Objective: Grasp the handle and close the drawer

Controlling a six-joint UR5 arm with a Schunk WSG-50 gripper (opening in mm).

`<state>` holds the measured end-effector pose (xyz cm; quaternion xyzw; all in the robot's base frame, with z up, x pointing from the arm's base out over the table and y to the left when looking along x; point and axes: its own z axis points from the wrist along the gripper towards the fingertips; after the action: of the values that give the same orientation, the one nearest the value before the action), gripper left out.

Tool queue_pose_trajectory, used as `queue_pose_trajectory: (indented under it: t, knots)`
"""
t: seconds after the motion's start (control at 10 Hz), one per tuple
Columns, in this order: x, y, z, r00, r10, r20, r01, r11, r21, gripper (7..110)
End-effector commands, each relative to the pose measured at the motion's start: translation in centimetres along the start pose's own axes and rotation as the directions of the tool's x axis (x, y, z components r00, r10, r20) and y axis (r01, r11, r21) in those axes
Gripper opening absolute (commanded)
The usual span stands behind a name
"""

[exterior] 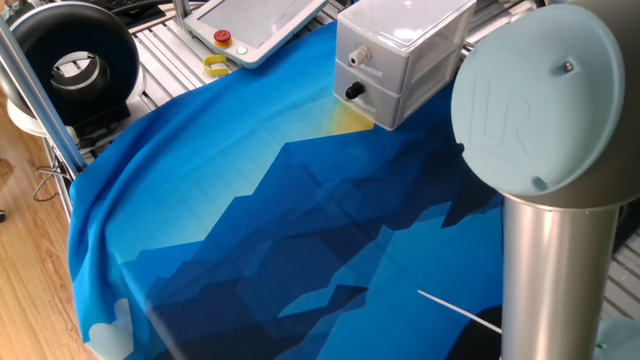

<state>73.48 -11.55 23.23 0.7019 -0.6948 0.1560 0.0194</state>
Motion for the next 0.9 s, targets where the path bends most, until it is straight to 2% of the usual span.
queue_pose_trajectory:
  t: [0.0, 0.4, 0.6, 0.7, 0.8]
  knots:
    - [-1.1, 0.7, 0.1, 0.999, 0.014, 0.037, -0.013, 1.0, -0.022, 7]
    - [-1.3, 1.1, -0.2, 0.999, 0.022, 0.045, -0.02, 0.999, -0.036, 7]
    - [-3.7, 2.9, -0.6, 0.988, 0.07, 0.139, -0.054, 0.992, -0.115, 7]
    - [-4.5, 4.0, -0.7, 0.982, 0.091, 0.165, -0.063, 0.984, -0.165, 7]
    - [-4.7, 4.2, -0.7, 0.98, 0.093, 0.174, -0.062, 0.983, -0.172, 7]
